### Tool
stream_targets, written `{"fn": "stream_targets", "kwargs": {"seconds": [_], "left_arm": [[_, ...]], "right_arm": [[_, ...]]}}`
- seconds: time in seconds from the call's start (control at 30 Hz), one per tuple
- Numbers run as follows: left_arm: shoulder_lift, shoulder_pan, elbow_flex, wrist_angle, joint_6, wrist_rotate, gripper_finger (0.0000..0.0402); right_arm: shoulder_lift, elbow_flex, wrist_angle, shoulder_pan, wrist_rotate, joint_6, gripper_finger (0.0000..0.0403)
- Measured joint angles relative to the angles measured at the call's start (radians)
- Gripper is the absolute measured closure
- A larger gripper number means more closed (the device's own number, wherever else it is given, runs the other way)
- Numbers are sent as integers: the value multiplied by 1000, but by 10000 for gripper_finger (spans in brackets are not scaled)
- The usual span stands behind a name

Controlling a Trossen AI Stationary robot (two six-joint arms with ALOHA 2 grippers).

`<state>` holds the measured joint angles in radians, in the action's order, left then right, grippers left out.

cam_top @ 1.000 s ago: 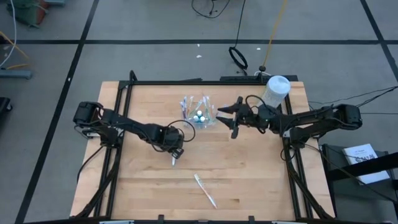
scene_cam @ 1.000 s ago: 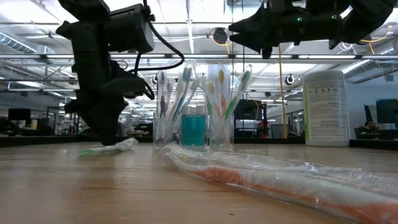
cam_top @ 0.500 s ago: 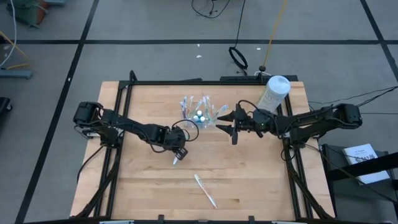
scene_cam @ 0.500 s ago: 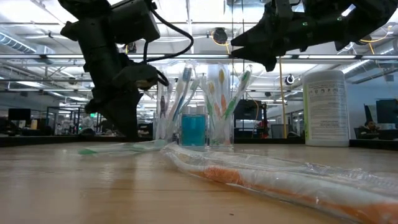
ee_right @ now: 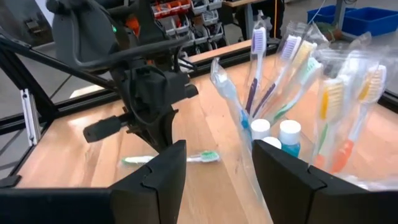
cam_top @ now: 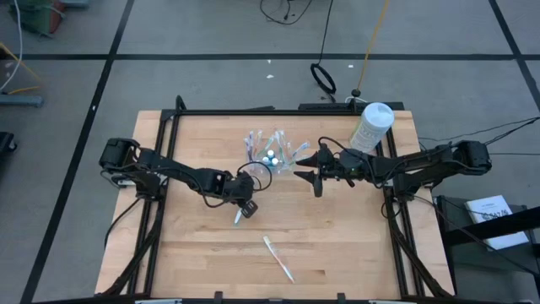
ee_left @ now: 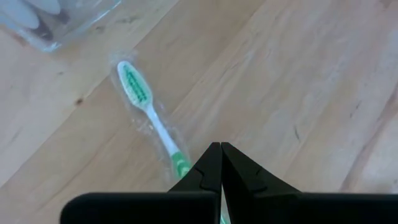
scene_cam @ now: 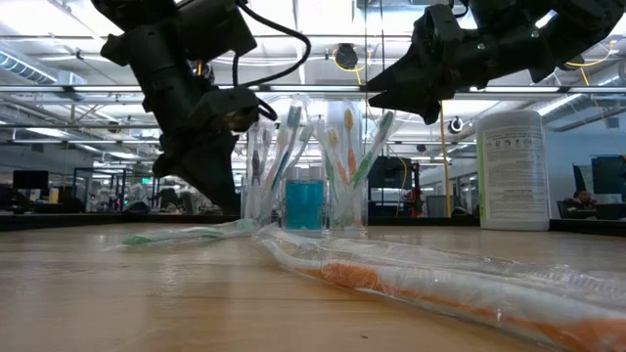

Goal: Pick & Place Toothbrushes
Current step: Put the green toothbrush into the transparent organizer

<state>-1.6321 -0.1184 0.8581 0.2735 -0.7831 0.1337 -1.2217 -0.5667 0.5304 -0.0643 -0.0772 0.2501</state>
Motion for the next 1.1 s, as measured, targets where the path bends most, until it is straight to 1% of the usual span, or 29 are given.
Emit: {"fn": "stream_targets", "kwargs": {"seconds": [0.33,0.53,0.7,0.87,1.1], "left_arm": [[1,0,0,-58,30,-1,398],[59,0,0,-63,72,14,399],[146,-3,0,-67,115,78,400],[222,-15,0,-69,182,173,400],[287,-22,0,-68,254,280,400]], "right_arm": [[0,0,-5,0,-4,0,227],[0,0,-5,0,-4,0,227],[0,0,-6,0,-4,0,227],[0,0,-13,-1,-4,0,227],[0,0,-28,-2,-4,-4,227]]}}
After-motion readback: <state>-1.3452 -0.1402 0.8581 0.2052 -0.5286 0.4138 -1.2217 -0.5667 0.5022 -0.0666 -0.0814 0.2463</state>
